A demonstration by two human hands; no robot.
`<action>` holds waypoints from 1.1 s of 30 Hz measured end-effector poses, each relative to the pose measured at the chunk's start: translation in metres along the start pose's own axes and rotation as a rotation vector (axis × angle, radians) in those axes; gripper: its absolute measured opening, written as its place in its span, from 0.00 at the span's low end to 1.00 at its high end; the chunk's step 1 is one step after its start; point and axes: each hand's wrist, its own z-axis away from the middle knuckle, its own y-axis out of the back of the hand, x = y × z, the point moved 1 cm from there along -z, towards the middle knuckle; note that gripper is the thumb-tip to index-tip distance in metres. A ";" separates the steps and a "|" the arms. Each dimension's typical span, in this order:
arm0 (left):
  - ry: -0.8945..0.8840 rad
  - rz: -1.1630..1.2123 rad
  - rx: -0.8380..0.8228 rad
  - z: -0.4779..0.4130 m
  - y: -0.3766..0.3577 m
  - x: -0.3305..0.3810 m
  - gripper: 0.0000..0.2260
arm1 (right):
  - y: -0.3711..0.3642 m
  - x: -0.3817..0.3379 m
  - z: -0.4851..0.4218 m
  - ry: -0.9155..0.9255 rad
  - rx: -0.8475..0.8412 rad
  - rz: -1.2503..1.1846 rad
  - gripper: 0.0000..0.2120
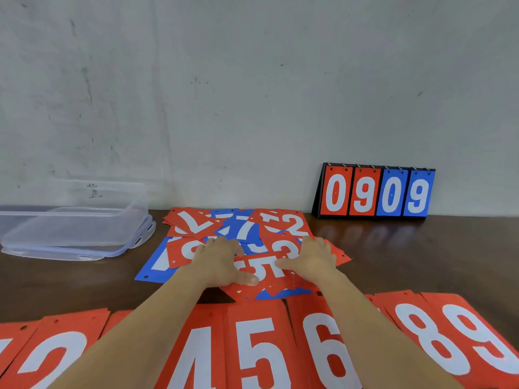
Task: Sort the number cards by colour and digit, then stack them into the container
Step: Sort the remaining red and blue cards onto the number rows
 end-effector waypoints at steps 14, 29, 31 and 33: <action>0.102 0.535 0.288 0.016 0.016 -0.009 0.21 | 0.019 0.020 0.000 -0.033 0.256 -0.424 0.08; 0.238 0.898 0.563 0.057 0.049 0.008 0.08 | 0.079 0.002 0.046 0.055 0.294 -0.991 0.10; 0.250 0.942 0.551 0.063 0.050 0.013 0.10 | 0.082 -0.005 0.058 0.068 0.268 -1.047 0.13; 0.260 0.966 0.550 0.069 0.051 0.019 0.08 | 0.082 -0.009 0.069 0.111 0.235 -1.072 0.12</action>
